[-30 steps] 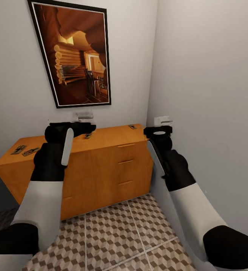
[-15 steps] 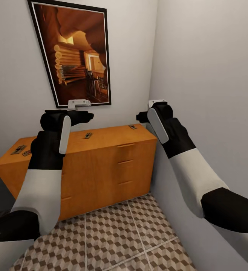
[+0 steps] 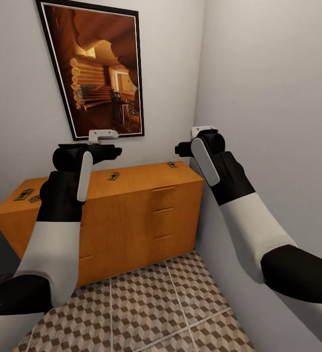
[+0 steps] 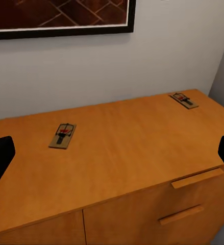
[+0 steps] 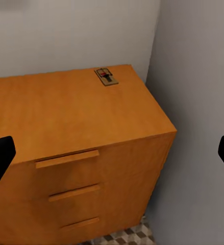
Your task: Take the four mousetraps from the cabinet in the bathroom and place them on the bathroom floor. Make sure all four end up on the same floor surface, and ensure that at least two of them are either under or directly next to the same bathroom sink.
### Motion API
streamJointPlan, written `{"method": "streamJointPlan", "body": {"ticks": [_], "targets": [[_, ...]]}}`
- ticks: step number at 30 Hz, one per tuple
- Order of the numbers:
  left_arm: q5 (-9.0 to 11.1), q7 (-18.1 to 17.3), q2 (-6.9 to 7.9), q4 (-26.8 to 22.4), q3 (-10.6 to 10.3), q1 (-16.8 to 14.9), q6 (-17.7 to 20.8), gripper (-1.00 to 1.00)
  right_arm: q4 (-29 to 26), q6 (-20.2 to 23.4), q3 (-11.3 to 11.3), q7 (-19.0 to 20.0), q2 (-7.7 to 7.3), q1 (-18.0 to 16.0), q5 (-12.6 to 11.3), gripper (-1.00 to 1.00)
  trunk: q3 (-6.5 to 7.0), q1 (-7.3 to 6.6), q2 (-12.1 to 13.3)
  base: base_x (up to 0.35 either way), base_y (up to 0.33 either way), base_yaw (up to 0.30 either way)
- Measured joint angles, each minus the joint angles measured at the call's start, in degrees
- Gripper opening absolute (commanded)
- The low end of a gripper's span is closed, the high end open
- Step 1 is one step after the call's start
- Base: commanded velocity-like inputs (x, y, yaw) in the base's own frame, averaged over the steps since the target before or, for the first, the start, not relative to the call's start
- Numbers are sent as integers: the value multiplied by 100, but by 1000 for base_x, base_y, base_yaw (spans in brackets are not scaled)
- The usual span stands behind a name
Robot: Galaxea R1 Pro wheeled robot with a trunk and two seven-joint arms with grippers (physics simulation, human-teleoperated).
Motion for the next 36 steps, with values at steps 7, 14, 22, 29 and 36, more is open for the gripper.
{"method": "streamJointPlan", "body": {"ticks": [7, 14, 22, 29, 36], "targets": [[18, -1, 20, 44, 9, 55, -1, 100, -410, 13, 125, 3, 6, 285, -14, 100, 0, -3, 0, 205, 0, 0], [27, -1, 26, 160, 12, 74, 9, 100, -853, 19, 427, -1, -14, 669, -13, 100, 0, -3, 0, 326, 0, 0], [40, -2, 26, 378, 17, 75, 16, 100, -1036, 23, 591, -20, 0, 760, -27, 100, 0, -3, 0, 336, 0, 0], [43, 1, 34, 657, 45, 75, 22, 100, -982, 23, 615, -23, 17, 839, -38, 100, 0, -4, 0, 337, 0, 0], [42, 4, 68, 906, 77, 75, 29, 100, -705, 18, 616, -23, 19, 857, -38, 100, 0, -4, 0, 337, 0, 0]]}}
